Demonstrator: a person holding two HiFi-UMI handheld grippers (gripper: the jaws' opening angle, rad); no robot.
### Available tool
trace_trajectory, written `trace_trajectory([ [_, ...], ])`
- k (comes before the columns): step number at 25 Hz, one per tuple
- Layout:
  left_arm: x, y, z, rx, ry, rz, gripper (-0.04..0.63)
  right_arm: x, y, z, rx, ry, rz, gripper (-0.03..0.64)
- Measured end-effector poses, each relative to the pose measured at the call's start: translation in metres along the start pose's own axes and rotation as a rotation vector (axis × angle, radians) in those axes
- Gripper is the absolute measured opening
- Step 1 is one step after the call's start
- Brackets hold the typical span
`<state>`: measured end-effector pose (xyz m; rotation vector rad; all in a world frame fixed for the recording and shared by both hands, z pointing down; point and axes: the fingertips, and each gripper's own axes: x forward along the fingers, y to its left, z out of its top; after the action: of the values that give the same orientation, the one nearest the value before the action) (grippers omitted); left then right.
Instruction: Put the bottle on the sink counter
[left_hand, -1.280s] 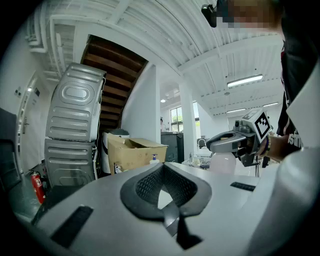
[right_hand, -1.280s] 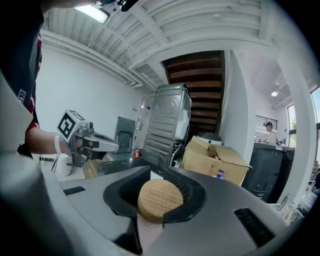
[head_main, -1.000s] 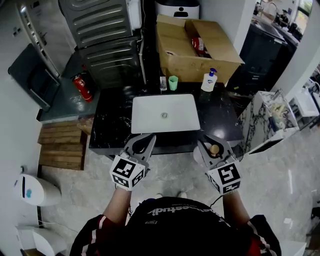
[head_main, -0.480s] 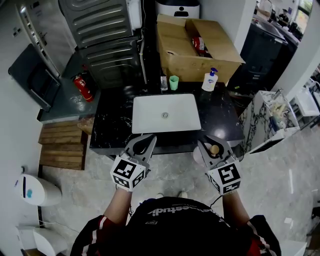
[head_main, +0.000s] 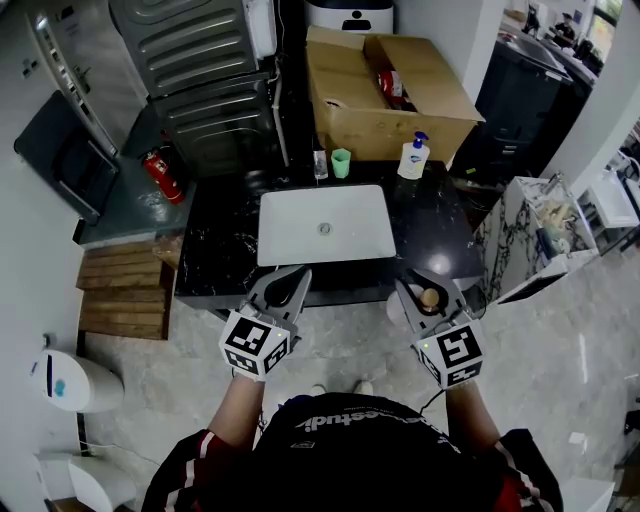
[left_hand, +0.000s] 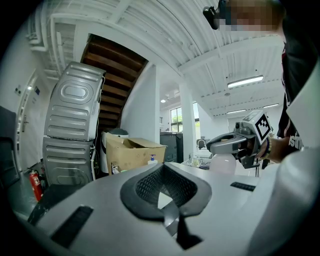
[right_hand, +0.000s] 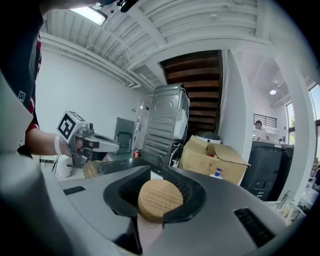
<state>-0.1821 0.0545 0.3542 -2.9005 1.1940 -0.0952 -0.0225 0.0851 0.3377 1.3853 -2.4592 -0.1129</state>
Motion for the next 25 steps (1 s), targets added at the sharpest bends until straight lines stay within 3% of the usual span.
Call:
trace_trajectory([
  [15,0.039,-0.036,0.009,0.04,0.011,0.048,0.014,-0.019,-0.041,-0.014,-0.009,-0.015,0.044,0.106],
  [25,0.067,-0.028,0.006,0.047,0.03,0.038,0.014,-0.002,-0.061,-0.024,0.018,-0.017,0.042,0.106],
])
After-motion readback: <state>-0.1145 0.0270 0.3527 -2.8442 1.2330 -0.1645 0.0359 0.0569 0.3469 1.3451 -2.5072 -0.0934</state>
